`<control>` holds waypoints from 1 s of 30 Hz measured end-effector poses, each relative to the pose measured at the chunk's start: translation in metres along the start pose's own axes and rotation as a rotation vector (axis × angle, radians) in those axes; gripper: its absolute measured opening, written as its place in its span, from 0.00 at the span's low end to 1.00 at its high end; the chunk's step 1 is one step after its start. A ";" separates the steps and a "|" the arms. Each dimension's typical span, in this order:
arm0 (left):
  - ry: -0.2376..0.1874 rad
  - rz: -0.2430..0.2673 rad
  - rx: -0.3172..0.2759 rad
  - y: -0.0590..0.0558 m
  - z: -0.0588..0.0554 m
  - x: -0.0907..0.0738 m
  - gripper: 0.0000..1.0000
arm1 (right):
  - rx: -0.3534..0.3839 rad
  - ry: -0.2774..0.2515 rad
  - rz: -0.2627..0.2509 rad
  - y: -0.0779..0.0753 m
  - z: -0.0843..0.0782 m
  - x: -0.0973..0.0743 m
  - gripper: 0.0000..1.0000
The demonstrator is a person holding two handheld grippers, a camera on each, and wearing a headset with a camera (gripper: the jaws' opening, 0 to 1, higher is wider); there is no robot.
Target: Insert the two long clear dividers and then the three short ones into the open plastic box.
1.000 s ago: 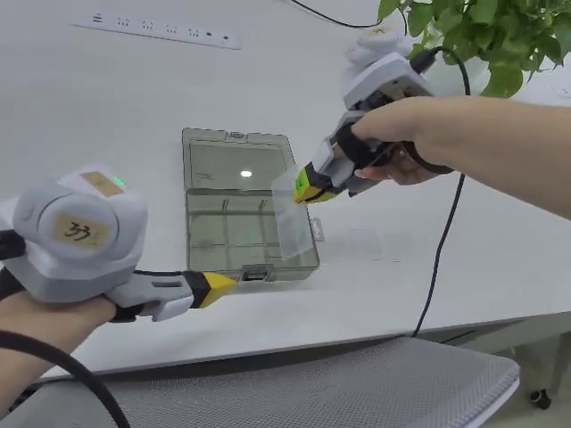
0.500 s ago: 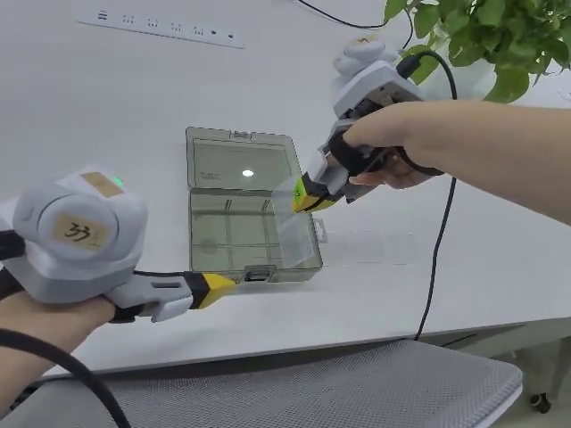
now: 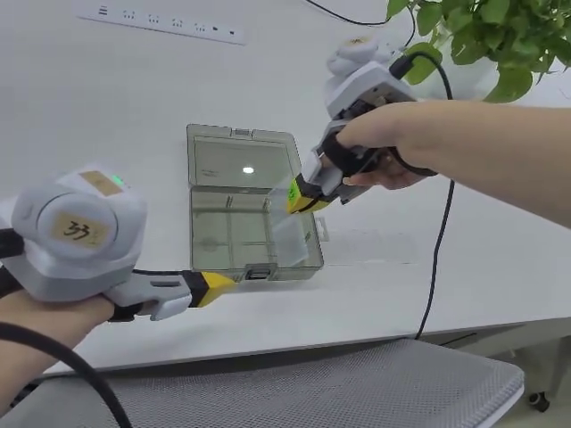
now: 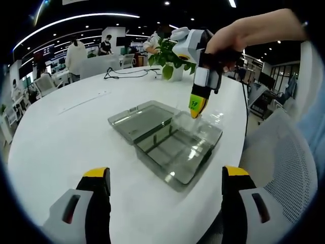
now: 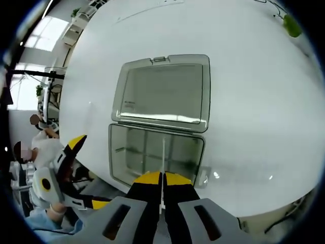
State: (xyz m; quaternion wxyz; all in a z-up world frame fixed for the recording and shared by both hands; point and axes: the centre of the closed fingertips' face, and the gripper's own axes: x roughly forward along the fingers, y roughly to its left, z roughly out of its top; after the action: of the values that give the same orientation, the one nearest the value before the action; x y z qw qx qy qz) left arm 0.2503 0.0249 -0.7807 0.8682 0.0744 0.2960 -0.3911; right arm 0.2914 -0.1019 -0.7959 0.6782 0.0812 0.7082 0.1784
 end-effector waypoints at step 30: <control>-0.001 -0.004 -0.005 -0.002 0.000 0.001 0.91 | 0.004 -0.009 -0.037 -0.001 -0.004 0.001 0.02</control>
State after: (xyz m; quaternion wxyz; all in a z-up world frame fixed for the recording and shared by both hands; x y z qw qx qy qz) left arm 0.2488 0.0230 -0.7812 0.8678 0.0715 0.2966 -0.3922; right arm 0.2874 -0.1028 -0.7973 0.6843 0.0701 0.7070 0.1640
